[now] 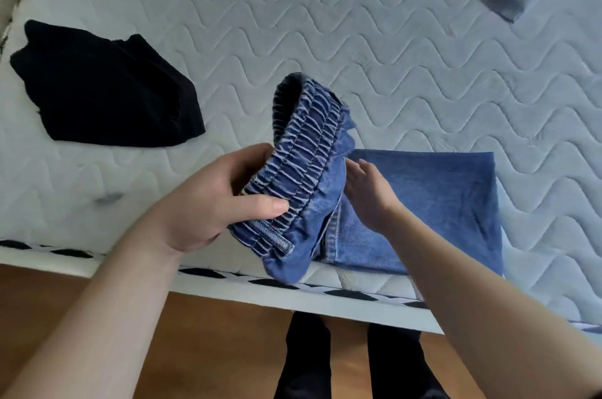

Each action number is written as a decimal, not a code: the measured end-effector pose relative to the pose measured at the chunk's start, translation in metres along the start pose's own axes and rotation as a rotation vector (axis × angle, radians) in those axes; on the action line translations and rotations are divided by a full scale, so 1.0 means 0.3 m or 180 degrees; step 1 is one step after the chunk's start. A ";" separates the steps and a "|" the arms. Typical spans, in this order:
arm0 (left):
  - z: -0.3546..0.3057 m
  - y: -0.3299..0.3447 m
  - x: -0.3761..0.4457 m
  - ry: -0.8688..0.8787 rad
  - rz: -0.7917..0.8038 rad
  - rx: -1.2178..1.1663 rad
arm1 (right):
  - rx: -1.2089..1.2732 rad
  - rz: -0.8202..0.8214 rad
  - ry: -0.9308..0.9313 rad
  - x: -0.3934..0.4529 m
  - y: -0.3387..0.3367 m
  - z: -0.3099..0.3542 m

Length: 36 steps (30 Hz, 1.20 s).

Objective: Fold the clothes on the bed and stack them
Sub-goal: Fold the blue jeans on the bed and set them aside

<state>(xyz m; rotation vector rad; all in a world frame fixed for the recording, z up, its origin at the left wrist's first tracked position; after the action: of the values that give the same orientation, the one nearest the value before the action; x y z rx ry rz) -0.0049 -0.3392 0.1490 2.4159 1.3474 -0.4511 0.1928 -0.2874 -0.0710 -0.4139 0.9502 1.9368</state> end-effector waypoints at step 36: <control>0.336 0.241 0.876 -0.0638 -0.0030 0.3898 | -0.0920 -0.1380 -0.0385 -0.484 -0.676 0.060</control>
<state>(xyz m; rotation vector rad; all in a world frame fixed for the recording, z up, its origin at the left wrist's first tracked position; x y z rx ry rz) 0.1775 -0.2214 -0.0439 3.0493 1.1171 -1.9042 0.4424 -0.3003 -0.0618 -0.6069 0.4536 1.6759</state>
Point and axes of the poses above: each hand's wrist, its own x-axis towards the middle knuckle, its own y-axis out of the palm, z = x × y, the point moved 4 cm from there along x, towards the middle knuckle, and after that the axes turned 12 degrees about z, right-handed, at the moved point
